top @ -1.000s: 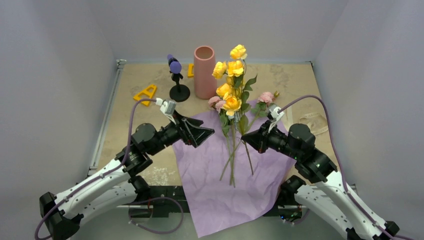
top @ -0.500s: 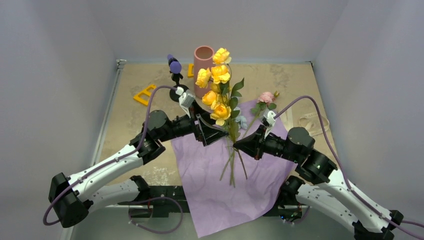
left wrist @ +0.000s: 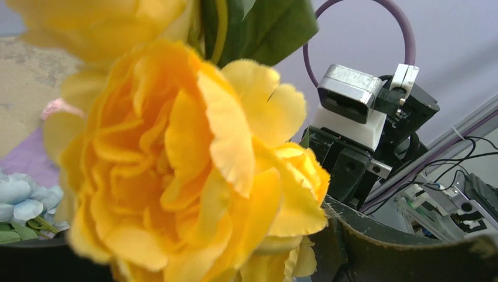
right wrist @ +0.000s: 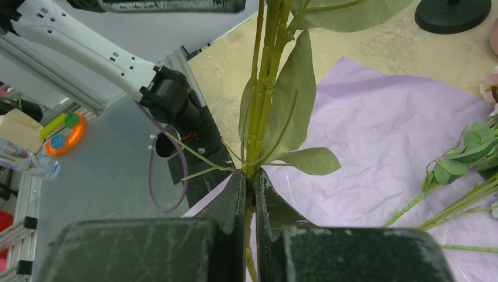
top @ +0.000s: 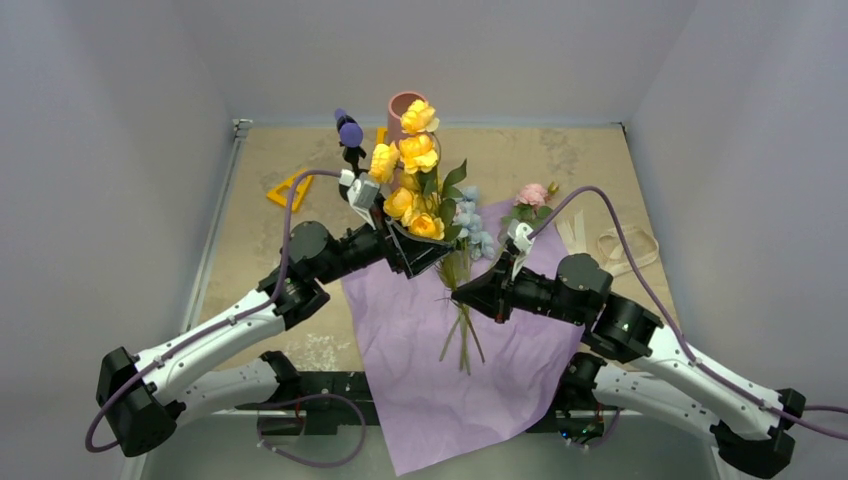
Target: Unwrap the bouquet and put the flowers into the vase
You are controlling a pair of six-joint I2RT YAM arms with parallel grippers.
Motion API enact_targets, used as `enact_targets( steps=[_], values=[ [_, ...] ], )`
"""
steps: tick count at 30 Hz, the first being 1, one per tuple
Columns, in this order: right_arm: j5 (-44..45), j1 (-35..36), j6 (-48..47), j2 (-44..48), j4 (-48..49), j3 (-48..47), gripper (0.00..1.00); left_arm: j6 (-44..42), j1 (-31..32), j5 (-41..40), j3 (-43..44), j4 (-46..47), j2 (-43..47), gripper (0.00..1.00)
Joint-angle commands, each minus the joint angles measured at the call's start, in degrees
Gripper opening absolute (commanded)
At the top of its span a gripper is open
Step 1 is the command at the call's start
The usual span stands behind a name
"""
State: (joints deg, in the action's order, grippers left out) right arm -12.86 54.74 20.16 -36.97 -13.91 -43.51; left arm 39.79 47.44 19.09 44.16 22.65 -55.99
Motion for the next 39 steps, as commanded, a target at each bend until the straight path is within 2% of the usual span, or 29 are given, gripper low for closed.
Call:
enact_targets(
  steps=[1,6,10,14,17,18,19,21,23,24,28,34,39],
  values=[
    [3.24,1.64,-0.5,-0.55,3.71,-2.72,0.0,-0.76,0.24,-1.81,0.19,5.58,0.98,0.71],
    [4.41,2.58,-0.58,-0.5,3.57,-2.4,0.0,-0.93,0.31,-1.59,-0.03,6.49,0.75,0.57],
    [4.69,2.91,-0.59,-0.25,3.29,-2.37,0.0,-1.29,0.25,-0.61,0.31,6.61,0.31,0.34],
    [4.68,3.09,-0.65,-0.23,3.03,-2.5,0.0,-0.96,0.28,0.01,0.97,6.09,-0.08,0.2],
    [5.12,3.18,-0.65,0.0,2.62,-2.74,0.0,-1.13,0.24,0.64,1.51,5.49,-0.34,0.0],
    [5.35,3.25,-0.54,0.07,2.33,-2.89,0.0,-1.2,0.28,0.68,1.83,4.9,-0.4,0.0],
    [5.68,3.26,-0.44,0.2,1.98,-3.06,0.06,-1.33,0.28,0.66,2.12,4.6,-0.38,0.0],
    [6.55,3.27,-0.11,0.61,1.24,-3.49,0.31,-1.78,0.3,0.29,2.79,3.7,-0.23,0.0],
    [7.88,3.27,0.32,1.25,0.42,-4.04,0.52,-2.96,0.26,-0.65,3.78,1.84,0.24,0.0],
    [8.8,3.27,0.78,1.5,-0.17,-4.36,0.57,-3.68,0.2,-1.24,4.42,0.47,0.56,0.0],
    [11.92,3.27,2.52,1.61,-4.97,-7.96,0.66,-10.17,0.12,-8.67,11.76,-11.33,1.99,0.0],
    [14.08,3.27,3.79,5.04,-8.84,-10.12,0.68,-21.22,-0.52,-18.07,27.67,-26.21,-1.02,0.0],
    [14.62,3.27,3.83,7.4,-10.35,-8.88,0.66,-25.69,-4.59,-23.39,38.57,-28.16,-6.48,0.0]
  ],
)
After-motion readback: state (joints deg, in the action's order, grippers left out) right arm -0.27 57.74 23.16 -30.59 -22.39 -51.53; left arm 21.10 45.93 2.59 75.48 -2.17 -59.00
